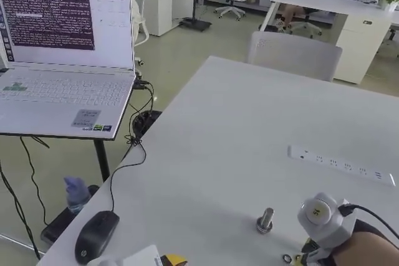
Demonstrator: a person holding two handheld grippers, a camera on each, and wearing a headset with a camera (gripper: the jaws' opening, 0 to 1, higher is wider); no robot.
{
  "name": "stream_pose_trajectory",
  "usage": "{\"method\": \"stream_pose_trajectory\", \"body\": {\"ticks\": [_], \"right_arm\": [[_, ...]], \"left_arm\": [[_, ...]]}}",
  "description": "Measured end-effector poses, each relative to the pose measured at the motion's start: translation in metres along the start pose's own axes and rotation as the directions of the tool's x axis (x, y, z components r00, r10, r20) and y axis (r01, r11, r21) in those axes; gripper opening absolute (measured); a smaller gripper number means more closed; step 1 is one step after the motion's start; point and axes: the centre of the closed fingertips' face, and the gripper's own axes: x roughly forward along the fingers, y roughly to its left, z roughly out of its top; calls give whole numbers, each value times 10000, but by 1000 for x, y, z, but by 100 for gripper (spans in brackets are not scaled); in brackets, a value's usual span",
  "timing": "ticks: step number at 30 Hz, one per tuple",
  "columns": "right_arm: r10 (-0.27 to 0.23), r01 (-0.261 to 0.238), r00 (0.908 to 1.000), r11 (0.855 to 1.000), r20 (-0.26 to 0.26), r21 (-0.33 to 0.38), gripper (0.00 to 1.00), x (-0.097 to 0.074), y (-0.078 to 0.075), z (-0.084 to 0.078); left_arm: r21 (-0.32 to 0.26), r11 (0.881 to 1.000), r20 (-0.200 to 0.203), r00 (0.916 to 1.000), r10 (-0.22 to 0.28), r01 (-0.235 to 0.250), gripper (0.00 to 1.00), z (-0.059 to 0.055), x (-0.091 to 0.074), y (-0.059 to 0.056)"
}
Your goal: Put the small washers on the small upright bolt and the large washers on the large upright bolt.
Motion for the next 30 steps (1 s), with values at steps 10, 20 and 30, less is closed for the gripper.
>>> {"method": "stream_pose_trajectory", "body": {"ticks": [10, 20, 30], "right_arm": [[72, -70, 9998, 9999, -167, 90, 20, 1, 1, -1], [15, -14, 9992, 10000, -404, 24, 15, 1, 0, -2], [-47, 52, 9965, 10000, -835, 55, 13, 2, 0, -2]], "left_arm": [[-42, 10000, 47, 10000, -6, 6, 81, -1, 0, -1], [-70, 10000, 73, 10000, 30, -29, 81, 0, -1, 1], [-14, 10000, 24, 10000, -24, 24, 80, -2, 0, -1]]}}
